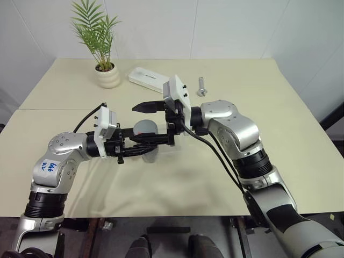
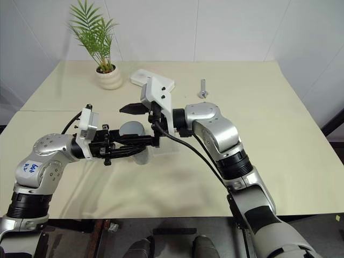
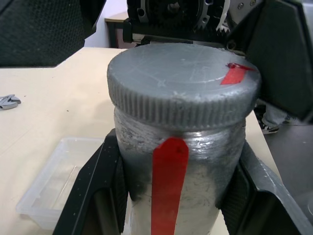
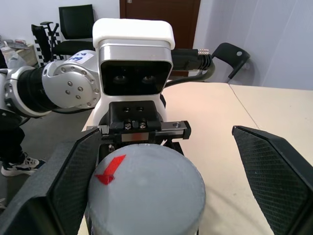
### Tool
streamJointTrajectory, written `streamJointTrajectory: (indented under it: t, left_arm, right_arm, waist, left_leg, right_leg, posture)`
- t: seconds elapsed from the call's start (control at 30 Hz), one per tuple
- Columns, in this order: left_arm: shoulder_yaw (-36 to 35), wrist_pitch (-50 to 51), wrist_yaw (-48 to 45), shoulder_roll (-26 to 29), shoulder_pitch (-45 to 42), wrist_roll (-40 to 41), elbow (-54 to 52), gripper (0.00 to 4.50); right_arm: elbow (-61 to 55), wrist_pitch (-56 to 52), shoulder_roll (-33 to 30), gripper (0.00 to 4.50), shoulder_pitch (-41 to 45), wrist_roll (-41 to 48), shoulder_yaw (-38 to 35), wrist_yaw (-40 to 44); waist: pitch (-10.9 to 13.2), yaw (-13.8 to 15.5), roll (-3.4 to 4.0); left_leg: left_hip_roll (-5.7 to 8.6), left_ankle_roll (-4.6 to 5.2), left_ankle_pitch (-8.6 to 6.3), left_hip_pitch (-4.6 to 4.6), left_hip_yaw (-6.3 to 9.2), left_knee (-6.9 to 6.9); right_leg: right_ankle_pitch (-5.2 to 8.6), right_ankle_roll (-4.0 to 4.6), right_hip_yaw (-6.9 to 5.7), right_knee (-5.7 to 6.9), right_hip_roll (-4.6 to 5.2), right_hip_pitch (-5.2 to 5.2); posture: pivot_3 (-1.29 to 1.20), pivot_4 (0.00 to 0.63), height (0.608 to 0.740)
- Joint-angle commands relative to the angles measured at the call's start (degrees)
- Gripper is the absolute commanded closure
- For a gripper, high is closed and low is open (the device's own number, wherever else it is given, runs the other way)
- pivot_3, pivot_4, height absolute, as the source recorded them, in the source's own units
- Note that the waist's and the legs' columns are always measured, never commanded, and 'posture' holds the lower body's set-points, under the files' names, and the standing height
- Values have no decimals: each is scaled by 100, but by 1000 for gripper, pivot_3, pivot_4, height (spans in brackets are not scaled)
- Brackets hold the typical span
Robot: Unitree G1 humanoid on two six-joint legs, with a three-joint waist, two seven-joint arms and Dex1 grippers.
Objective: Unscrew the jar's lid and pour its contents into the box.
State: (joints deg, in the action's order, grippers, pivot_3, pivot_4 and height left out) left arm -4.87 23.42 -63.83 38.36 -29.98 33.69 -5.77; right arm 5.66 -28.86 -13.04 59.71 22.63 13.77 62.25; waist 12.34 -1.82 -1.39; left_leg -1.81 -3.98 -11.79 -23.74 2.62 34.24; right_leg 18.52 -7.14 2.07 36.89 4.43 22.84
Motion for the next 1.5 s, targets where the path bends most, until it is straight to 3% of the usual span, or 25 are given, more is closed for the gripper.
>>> streamJointTrajectory:
  t: [0.03,0.27,0.8,0.97,1.2,1.5]
  left_arm:
    - [-110,-6,-22,-3,-39,142,-216,2514]
    - [-175,-2,-7,5,39,189,-277,2514]
    - [-310,-133,-156,-58,161,252,-289,2514]
    - [-363,-116,-183,-25,184,236,-258,2514]
    - [-313,-61,-137,-15,106,174,-178,2514]
    - [-227,-5,-90,-54,78,168,-179,2514]
  right_arm:
    - [-85,126,22,22,-9,-44,-60,-82]
    - [265,299,-69,22,29,-133,-198,-86]
    - [1262,488,-1099,22,39,130,-883,472]
    - [1098,257,-1275,22,-53,296,-1020,689]
    - [-124,-547,-913,22,-147,973,-960,667]
    - [-789,-910,-314,22,-160,733,-360,-153]
  waist:
    - [0,0,0]
    - [0,-3,0]
    - [1,8,-1]
    - [1,-35,0]
    - [1,-41,0]
    - [1,-8,0]
  left_leg:
    - [0,0,0,0,0,0]
    - [0,0,0,1,0,0]
    - [1,0,0,1,-3,-1]
    - [0,0,0,6,-12,-6]
    - [0,0,0,7,-11,-5]
    - [0,0,0,9,-11,-3]
  right_leg:
    - [0,0,0,0,0,0]
    - [0,0,0,0,0,0]
    - [0,0,3,-3,0,-1]
    - [0,0,9,-4,0,0]
    - [0,0,11,-1,0,0]
    - [0,1,11,3,-1,0]
  posture:
    - [0,150,740]
    - [0,150,740]
    - [0,150,740]
    - [0,150,740]
    - [0,150,740]
    - [0,150,740]
